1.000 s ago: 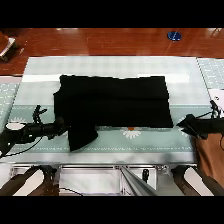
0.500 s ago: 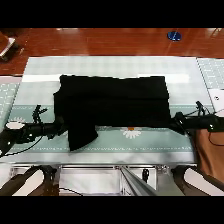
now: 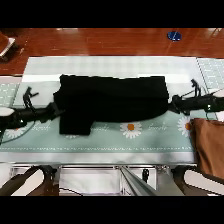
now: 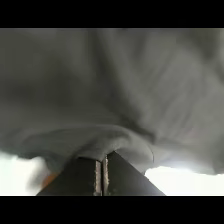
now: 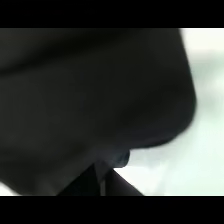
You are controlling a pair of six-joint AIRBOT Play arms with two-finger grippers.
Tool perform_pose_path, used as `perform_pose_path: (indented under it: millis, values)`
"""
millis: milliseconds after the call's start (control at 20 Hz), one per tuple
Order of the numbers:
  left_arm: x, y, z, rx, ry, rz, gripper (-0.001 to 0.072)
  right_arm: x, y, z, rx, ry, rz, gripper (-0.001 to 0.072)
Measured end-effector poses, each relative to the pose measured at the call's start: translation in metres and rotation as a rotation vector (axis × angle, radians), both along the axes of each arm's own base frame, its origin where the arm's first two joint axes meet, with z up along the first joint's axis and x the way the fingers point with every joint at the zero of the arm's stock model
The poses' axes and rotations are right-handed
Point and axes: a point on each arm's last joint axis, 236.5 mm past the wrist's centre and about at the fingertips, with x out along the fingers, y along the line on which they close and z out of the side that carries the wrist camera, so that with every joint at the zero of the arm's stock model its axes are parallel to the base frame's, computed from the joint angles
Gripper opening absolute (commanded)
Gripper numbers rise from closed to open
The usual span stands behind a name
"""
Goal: Fold the shirts.
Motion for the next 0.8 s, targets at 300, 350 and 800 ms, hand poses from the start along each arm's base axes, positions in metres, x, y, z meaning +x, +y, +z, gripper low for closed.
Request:
perform_pose_path:
  millis: [300,350,800]
  values:
    - [0.098,0.011,0.035,0.036,-0.111,-0.019,0.0024,0.071,-0.011,0.027,0.02,-0.107,-0.007,0.0023]
    - [0.115,0.011,0.038,0.032,-0.119,-0.016,0.0024,0.083,-0.013,0.028,0.028,-0.114,-0.015,0.0023]
    - [0.198,-0.004,0.003,-0.036,-0.053,-0.062,0.0505,0.164,-0.015,0.01,0.13,-0.152,-0.075,0.0416]
